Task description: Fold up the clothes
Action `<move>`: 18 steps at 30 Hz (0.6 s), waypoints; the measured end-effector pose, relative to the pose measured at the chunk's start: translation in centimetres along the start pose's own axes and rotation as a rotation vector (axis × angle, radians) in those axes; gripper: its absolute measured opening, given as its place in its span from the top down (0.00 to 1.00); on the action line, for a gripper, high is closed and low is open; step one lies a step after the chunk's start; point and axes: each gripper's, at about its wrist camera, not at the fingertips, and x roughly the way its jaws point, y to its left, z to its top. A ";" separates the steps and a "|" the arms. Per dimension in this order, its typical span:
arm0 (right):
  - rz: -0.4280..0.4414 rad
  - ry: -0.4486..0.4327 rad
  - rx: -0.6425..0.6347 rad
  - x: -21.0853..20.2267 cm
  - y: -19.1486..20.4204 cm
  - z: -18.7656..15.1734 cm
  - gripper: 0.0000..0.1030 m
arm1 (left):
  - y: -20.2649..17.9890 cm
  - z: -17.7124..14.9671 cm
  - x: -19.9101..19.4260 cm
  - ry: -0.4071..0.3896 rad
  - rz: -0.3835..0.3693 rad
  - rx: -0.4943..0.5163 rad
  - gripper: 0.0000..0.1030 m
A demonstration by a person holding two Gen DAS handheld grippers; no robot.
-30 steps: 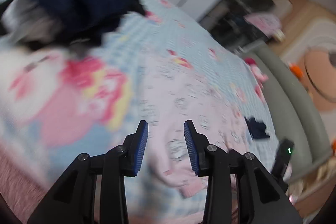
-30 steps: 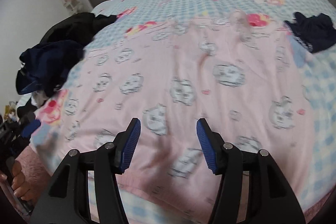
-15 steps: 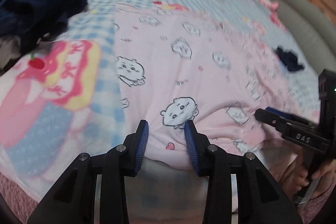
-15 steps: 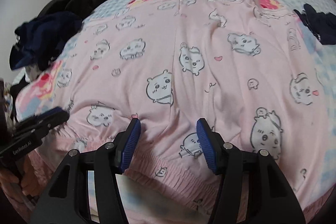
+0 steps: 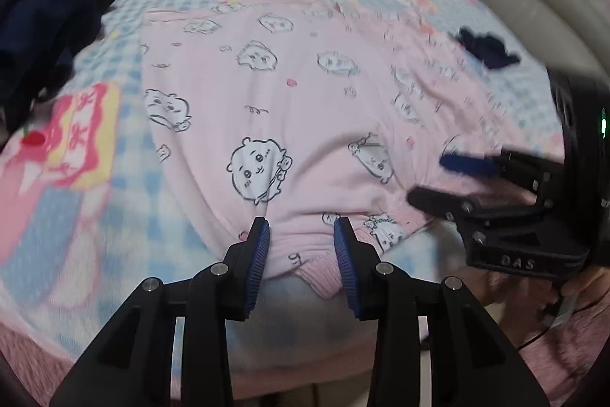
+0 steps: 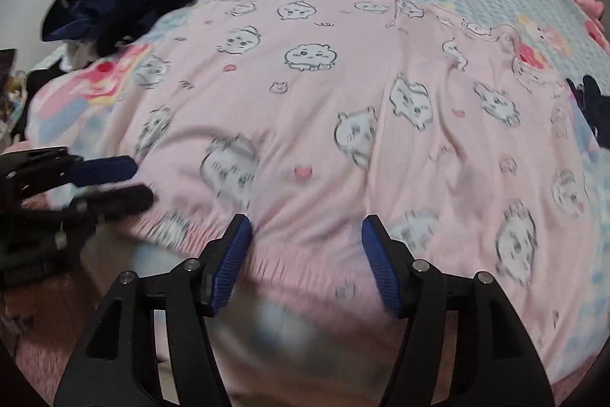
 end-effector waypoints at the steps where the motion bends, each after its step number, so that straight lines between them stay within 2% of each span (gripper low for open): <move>1: 0.020 -0.008 0.023 -0.4 -0.3 0.1 0.39 | 0.0 0.1 -0.7 -0.034 -0.017 -0.015 0.63; 3: 0.057 -0.032 0.069 -1.3 -0.8 0.5 0.39 | 0.0 0.6 -1.0 -0.071 -0.025 -0.030 0.59; 7: 0.042 -0.081 0.103 -1.2 -0.7 2.0 0.35 | -0.2 1.4 0.8 -0.021 0.034 -0.020 0.58; 10: -0.031 0.012 0.062 1.7 -0.1 1.2 0.35 | 0.2 0.3 2.2 0.057 0.080 -0.023 0.58; 12: -0.062 -0.004 0.028 1.6 0.7 0.1 0.35 | 0.5 0.1 1.2 0.030 0.054 -0.039 0.57; 16: -0.006 -0.041 0.014 -0.3 0.8 0.3 0.35 | 0.8 0.9 -2.1 -0.152 -0.019 -0.069 0.53; 18: 0.029 -0.082 0.082 -0.7 0.2 1.3 0.35 | 0.9 1.5 -1.3 -0.140 0.017 -0.059 0.52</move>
